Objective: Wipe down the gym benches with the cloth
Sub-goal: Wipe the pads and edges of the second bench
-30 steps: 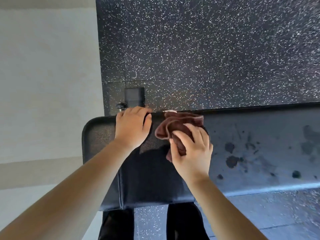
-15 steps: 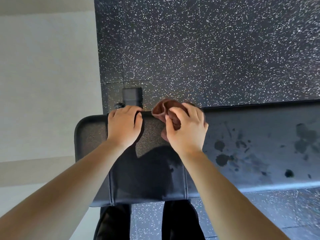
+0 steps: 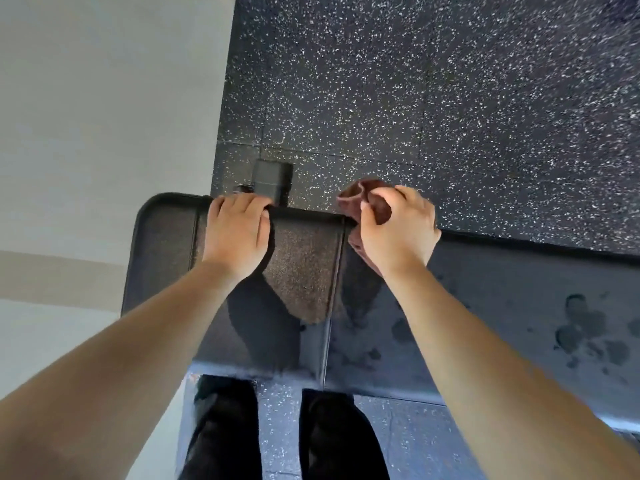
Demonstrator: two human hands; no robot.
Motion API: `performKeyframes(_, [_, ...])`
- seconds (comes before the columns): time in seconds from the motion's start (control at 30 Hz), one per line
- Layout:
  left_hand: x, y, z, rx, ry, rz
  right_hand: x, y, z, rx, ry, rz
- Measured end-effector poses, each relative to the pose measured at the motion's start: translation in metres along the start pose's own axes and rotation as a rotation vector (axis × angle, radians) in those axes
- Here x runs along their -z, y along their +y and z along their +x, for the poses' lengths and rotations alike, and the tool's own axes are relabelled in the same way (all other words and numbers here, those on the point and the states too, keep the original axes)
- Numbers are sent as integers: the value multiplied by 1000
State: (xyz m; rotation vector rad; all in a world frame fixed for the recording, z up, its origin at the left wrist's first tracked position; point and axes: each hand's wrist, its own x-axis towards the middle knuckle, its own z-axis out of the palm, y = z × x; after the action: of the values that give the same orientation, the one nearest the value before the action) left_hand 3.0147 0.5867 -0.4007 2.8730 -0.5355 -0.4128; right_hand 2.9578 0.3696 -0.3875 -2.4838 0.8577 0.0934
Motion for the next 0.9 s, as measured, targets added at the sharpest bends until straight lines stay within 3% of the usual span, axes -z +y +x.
performKeyframes(0.1, [-3, 9, -18, 51, -43, 5, 0, -4, 1, -8, -52, -12])
performKeyframes(0.27, [-8, 25, -45, 77, -111, 20, -5, -4, -71, 97, 25, 27])
performKeyframes(0.53, [-10, 6, -97, -118, -179, 52, -31, 11, -182, 120, 32, 35])
performKeyframes(0.77, [-30, -20, -150, -206, -133, 80, -44, 9, -226, 182, 110, 23])
performKeyframes(0.9, [-39, -21, -155, -207, -74, 26, -55, -17, -207, 116, 185, -5])
